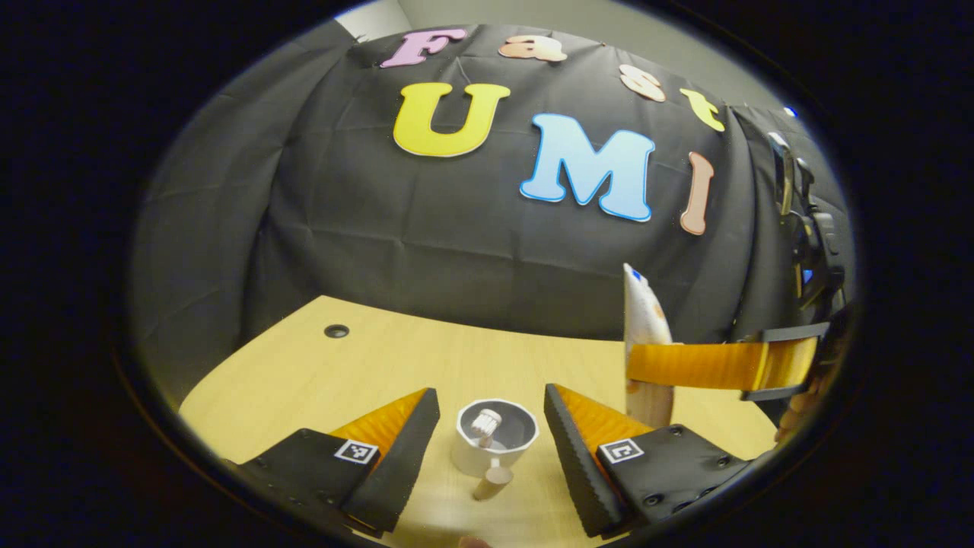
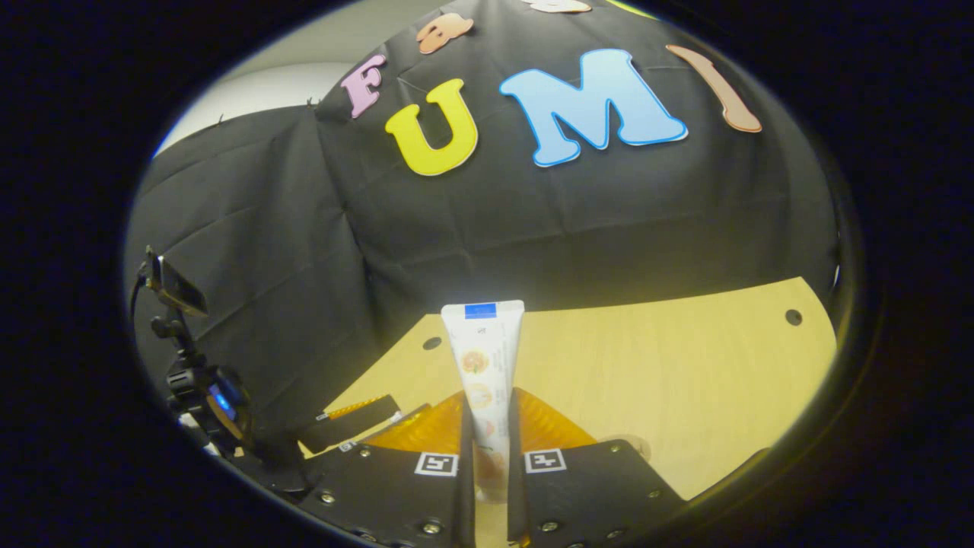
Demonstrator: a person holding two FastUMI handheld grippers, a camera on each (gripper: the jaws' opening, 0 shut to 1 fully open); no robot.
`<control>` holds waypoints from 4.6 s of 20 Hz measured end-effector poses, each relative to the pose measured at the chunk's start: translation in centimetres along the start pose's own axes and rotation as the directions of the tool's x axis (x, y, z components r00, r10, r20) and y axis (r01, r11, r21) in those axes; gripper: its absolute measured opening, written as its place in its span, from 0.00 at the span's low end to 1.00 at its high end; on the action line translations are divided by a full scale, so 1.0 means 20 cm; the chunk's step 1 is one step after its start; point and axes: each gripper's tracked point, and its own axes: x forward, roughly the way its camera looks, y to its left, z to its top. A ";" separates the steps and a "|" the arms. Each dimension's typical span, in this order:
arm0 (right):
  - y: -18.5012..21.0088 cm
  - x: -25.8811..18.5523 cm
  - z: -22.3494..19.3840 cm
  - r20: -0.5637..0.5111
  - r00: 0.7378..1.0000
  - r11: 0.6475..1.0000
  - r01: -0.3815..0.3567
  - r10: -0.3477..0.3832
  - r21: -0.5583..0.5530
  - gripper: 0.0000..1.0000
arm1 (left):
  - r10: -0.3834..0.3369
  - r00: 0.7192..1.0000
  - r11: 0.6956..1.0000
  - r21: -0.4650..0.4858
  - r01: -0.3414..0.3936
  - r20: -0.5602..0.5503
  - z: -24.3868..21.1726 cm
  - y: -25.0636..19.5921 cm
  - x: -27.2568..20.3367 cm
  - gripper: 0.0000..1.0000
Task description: Put the toothbrush and toothpaste on the desktop into the cup, then pick up the cup and place it on the coaster on the desktop.
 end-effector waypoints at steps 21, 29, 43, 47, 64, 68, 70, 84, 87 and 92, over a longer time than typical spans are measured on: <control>0.20 0.52 -0.01 0.075 0.993 0.985 -0.083 0.095 -0.150 0.17 | 0.017 1.000 0.997 -0.072 -0.017 -0.009 -0.07 0.14 -0.25 0.90; 0.17 0.60 -0.16 -0.012 0.999 0.984 -0.050 0.049 -0.170 0.18 | 0.037 0.999 0.995 -0.093 -0.040 -0.025 -0.14 0.23 -0.29 0.90; 0.09 0.46 -0.36 -0.164 0.986 0.995 -0.027 0.011 -0.098 0.91 | 0.038 0.999 0.995 -0.093 -0.038 -0.007 -0.17 0.21 -0.29 0.90; 0.11 0.41 -0.32 -0.152 0.988 0.997 -0.044 0.034 -0.062 0.91 | 0.034 0.999 0.996 -0.085 -0.034 -0.002 -0.18 0.18 -0.30 0.90; -0.10 -0.26 0.11 0.060 0.993 0.990 0.110 -0.105 -0.086 0.91 | -0.045 0.983 0.997 -0.074 0.032 -0.180 -0.36 0.00 -0.03 0.90; -0.18 -0.40 0.09 0.065 0.985 0.983 0.166 -0.161 -0.080 0.91 | -0.054 0.969 0.998 -0.050 0.043 -0.240 -0.43 -0.02 0.05 0.90; -0.20 -0.44 0.06 0.059 0.982 0.980 0.186 -0.182 -0.071 0.91 | -0.057 0.959 0.998 -0.032 0.050 -0.277 -0.47 -0.03 0.10 0.90; -0.35 -0.49 -0.11 -0.032 0.971 0.971 0.237 -0.236 0.019 0.91 | -0.004 0.850 0.998 0.051 0.037 -0.526 -0.84 -0.03 0.43 0.89; -0.41 -0.50 -0.13 -0.041 0.966 0.965 0.257 -0.255 0.042 0.91 | 0.012 0.827 0.997 0.074 0.036 -0.563 -0.90 -0.02 0.48 0.87; -0.49 -0.51 -0.15 -0.060 0.959 0.956 0.282 -0.278 0.077 0.91 | 0.034 0.798 0.995 0.094 0.028 -0.601 -0.96 -0.01 0.54 0.73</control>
